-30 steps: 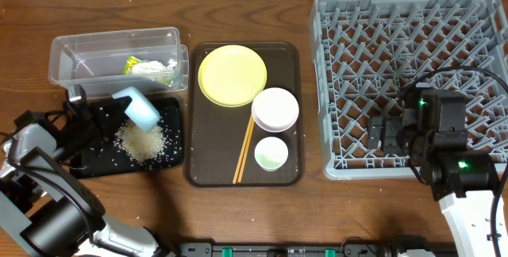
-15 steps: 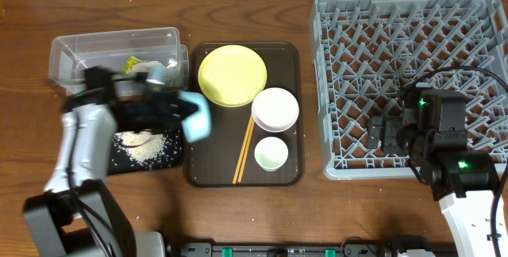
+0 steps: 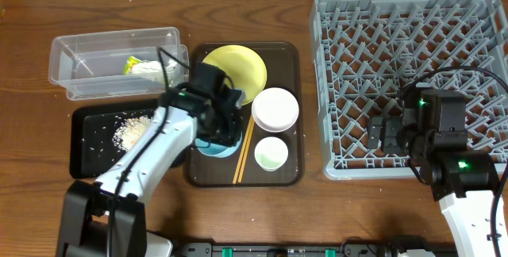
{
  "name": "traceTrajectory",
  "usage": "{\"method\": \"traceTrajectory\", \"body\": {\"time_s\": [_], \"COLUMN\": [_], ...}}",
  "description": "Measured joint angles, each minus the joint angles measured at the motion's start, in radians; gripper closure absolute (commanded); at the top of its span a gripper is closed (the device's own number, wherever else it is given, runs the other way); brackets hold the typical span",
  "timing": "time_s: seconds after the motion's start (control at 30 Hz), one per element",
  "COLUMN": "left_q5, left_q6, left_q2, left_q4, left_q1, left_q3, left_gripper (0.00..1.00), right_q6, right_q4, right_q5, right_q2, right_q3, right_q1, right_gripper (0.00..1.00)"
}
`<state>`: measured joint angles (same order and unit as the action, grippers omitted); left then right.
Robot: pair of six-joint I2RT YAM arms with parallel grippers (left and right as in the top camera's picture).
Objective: Sort waste into correct bins and load items into the dishwasher rack
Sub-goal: 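Set the empty blue bowl back on the dark tray with the left gripper, then grasp the cream cup with the left gripper and lift it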
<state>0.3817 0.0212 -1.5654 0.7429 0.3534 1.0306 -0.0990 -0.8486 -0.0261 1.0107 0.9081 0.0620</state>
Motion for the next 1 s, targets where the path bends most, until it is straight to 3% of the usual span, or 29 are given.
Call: {"method": "traceTrajectory", "body": {"time_s": [0.1, 0.4, 0.7, 1.0], "left_q5": [-0.048, -0.047, 0.053, 0.032], "left_q6": [0.017, 0.038, 0.039, 0.055], "left_q2": [0.0, 0.002, 0.048, 0.028], "left_q4": [-0.013, 0.0, -0.01, -0.011], "left_q1": [0.024, 0.024, 0.069, 0.188], "left_q3": [0.0, 0.002, 0.016, 0.011], "left_gripper": [0.58, 0.44, 0.43, 0.47], "right_q6": [0.0, 0.0, 0.0, 0.0], "right_q4": [0.0, 0.0, 0.0, 0.0], "right_q5": [0.0, 0.0, 0.0, 0.0], "right_q2": [0.0, 0.0, 0.0, 0.0], "right_q3": [0.0, 0.0, 0.0, 0.0], "right_q1": [0.0, 0.0, 0.0, 0.0], "right_gripper": [0.01, 0.01, 0.01, 0.01]}}
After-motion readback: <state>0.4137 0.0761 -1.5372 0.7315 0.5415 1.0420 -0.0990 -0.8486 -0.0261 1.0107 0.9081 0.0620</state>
